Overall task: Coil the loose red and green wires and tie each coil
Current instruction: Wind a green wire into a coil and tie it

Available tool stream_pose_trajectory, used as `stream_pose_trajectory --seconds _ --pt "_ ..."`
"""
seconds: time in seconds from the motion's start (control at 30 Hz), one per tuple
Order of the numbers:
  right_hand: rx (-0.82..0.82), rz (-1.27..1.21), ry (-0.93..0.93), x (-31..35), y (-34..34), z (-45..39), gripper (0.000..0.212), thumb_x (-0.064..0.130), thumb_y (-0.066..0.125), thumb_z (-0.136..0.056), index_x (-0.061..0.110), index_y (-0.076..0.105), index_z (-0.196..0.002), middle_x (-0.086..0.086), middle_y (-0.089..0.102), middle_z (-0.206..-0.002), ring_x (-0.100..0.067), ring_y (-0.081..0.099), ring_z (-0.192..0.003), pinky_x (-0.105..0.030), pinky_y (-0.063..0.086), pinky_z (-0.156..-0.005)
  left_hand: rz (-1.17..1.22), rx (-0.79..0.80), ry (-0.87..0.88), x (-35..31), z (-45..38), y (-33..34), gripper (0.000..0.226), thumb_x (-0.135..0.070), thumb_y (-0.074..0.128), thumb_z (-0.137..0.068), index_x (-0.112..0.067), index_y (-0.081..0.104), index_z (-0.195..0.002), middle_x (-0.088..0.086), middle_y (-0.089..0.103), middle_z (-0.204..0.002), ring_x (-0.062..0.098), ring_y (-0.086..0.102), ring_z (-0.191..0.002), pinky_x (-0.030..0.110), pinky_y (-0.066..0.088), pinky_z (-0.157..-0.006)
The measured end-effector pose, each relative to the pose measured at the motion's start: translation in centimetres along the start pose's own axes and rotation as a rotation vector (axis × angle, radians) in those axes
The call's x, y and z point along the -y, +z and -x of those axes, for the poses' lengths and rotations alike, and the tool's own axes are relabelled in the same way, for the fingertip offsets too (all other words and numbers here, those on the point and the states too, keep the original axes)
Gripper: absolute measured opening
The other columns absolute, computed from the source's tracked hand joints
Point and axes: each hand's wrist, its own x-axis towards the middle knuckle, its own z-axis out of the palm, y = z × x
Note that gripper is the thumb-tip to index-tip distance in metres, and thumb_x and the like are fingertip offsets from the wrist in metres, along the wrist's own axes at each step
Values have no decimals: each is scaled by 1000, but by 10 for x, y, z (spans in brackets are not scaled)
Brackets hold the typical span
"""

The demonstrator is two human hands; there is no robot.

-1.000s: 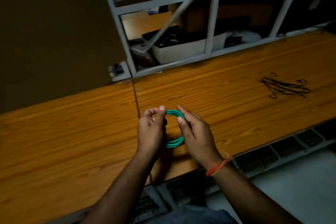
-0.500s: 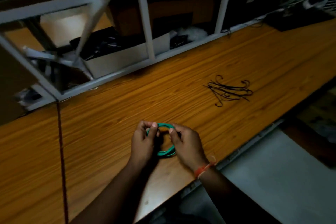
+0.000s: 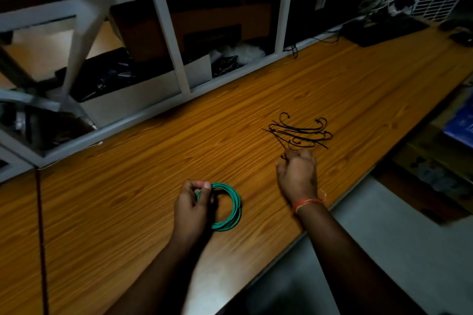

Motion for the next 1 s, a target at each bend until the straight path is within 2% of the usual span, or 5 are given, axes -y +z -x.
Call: stream_pose_trajectory --seconds 0.23,0.4,0.6,0.83,1.0 --pt "28 -38 -163 17 12 32 20 22 63 -94 12 72 -108 -10 54 -115 -27 47 -108 -37 46 -96 41 -13 4 -1 3 -2 11 -23 60 -102 -14 58 -96 10 63 -72 24 56 -64 33 40 -58" --pt "161 -152 -195 36 20 70 29 28 62 -93 18 68 -119 0 48 -115 -10 38 -103 -34 48 -95 36 -27 26 1 3 -2 12 -22 61 -102 -15 57 -93 8 64 -71 22 57 -65 33 43 -60" --pt "202 -139 -292 51 8 62 27 29 59 -97 15 71 -118 -7 59 -111 -24 58 -101 -34 52 -89 42 -30 34 0 4 -3 12 -21 60 -102 -13 55 -94 7 63 -70 20 55 -62 31 42 -57" --pt "280 -68 -253 59 11 47 32 33 61 -98 16 70 -123 -9 57 -121 -26 56 -112 -31 48 -93 60 -47 46 -1 6 -2 11 -20 60 -102 -11 55 -96 8 64 -72 22 57 -65 33 43 -60" --pt "262 42 -165 73 11 41 22 27 59 -99 16 75 -110 -8 64 -119 -26 65 -105 -30 55 -86 53 -55 61 1 4 -2 11 -20 60 -102 -12 56 -94 4 65 -70 22 57 -65 33 44 -61"
